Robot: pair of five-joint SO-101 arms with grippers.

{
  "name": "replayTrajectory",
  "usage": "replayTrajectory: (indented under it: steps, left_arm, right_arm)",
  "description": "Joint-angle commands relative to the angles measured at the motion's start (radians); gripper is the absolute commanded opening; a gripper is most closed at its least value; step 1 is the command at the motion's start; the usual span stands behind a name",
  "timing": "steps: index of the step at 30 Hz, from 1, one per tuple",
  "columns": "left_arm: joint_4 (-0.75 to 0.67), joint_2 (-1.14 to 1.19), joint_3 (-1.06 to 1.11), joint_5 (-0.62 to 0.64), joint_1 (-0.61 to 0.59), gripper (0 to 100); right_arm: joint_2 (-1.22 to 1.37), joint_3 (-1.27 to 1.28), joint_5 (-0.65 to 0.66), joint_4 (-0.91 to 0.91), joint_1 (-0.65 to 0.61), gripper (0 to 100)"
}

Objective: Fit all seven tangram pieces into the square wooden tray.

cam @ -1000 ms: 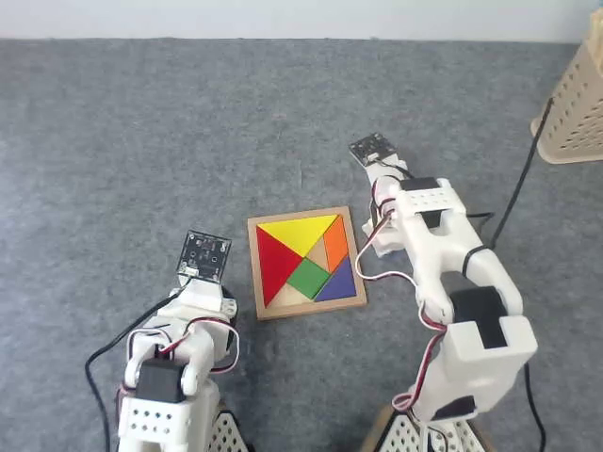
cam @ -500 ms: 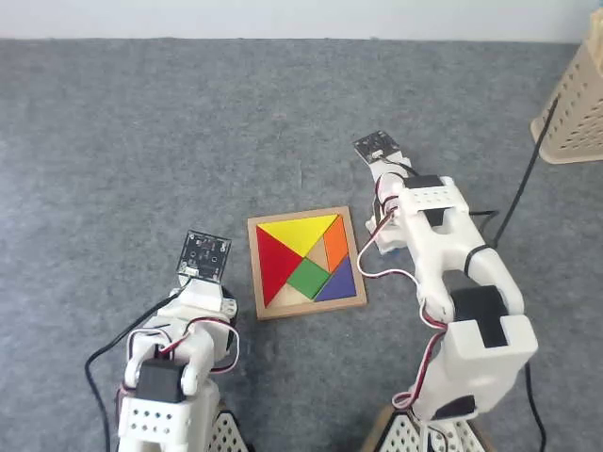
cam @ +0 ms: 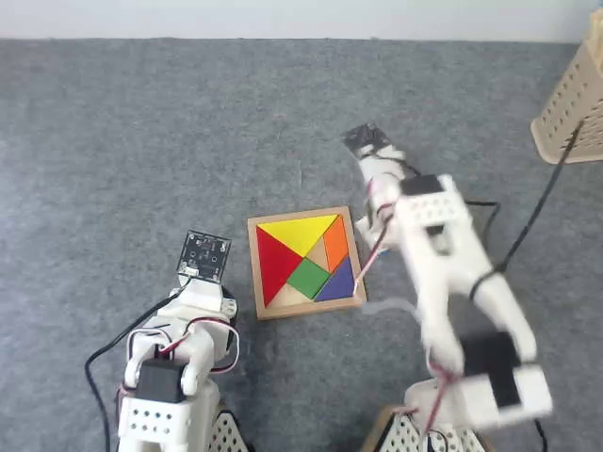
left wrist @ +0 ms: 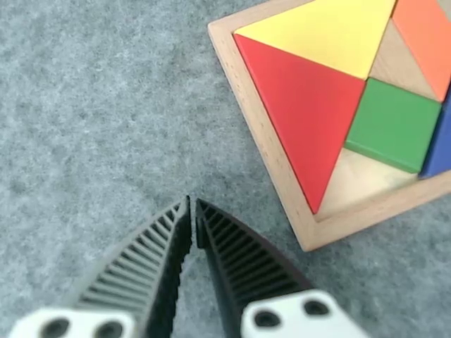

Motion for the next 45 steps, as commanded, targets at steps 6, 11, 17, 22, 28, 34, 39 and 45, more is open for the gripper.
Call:
replayTrajectory:
  steps: [6, 11, 17, 22, 28, 34, 39, 45]
  left_arm:
    - [0.006, -0.020, -0.019, 0.006, 0.000, 1]
    - [0.006, -0.020, -0.019, 0.006, 0.000, 1]
    - [0.006, -0.020, -0.019, 0.006, 0.000, 1]
    - [0.006, -0.020, -0.019, 0.006, 0.000, 1]
    - [0.006, -0.020, -0.019, 0.006, 0.000, 1]
    - [0.006, -0.020, -0.019, 0.006, 0.003, 1]
    - [0.006, -0.020, -0.019, 0.008, 0.000, 1]
    - [0.006, -0.020, -0.019, 0.008, 0.000, 1]
  right_arm:
    - [-0.225, 0.114, 0.126, -0.033, -0.315, 6.1]
    - [-0.124, 0.061, 0.173, -0.041, -0.369, 6.1]
    - [0.047, -0.049, 0.184, -0.041, -0.440, 6.1]
    - [0.163, -0.115, 0.265, -0.031, -0.466, 6.1]
    - [0.186, -0.115, 0.394, -0.031, -0.506, 6.1]
    - [0.186, -0.110, 0.531, -0.015, -0.506, 6.3]
    - [0.186, -0.110, 0.537, -0.004, -0.506, 6.9]
    - [0.186, -0.109, 0.529, 0.004, -0.503, 16.5]
